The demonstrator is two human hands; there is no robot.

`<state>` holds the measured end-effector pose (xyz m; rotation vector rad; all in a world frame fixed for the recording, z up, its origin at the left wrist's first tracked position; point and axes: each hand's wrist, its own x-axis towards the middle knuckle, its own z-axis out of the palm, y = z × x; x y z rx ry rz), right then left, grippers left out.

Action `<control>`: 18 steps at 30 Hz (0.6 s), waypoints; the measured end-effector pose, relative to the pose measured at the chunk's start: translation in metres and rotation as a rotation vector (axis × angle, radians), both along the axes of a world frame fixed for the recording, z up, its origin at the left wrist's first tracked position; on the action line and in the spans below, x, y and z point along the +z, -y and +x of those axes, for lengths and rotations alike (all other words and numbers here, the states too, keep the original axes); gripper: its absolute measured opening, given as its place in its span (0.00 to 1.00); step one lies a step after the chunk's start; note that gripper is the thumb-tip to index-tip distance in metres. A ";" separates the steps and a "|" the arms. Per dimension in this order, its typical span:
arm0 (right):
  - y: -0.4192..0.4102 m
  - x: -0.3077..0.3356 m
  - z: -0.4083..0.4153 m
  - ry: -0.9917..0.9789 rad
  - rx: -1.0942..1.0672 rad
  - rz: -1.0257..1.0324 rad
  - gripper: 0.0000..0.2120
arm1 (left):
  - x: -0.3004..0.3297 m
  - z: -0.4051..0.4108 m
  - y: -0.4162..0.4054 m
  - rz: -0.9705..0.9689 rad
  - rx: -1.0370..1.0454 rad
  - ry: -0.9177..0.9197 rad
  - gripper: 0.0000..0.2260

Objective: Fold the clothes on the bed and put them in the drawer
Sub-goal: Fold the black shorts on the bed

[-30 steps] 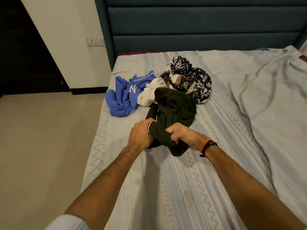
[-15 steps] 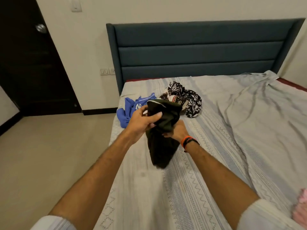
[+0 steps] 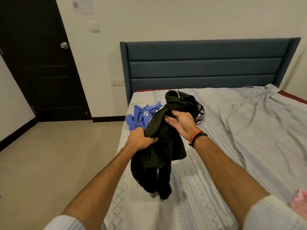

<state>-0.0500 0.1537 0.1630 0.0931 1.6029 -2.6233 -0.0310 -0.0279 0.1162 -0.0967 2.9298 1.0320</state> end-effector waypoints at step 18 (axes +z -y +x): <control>0.001 -0.018 0.028 -0.430 0.089 0.895 0.11 | 0.063 0.021 -0.010 1.540 0.230 0.232 0.10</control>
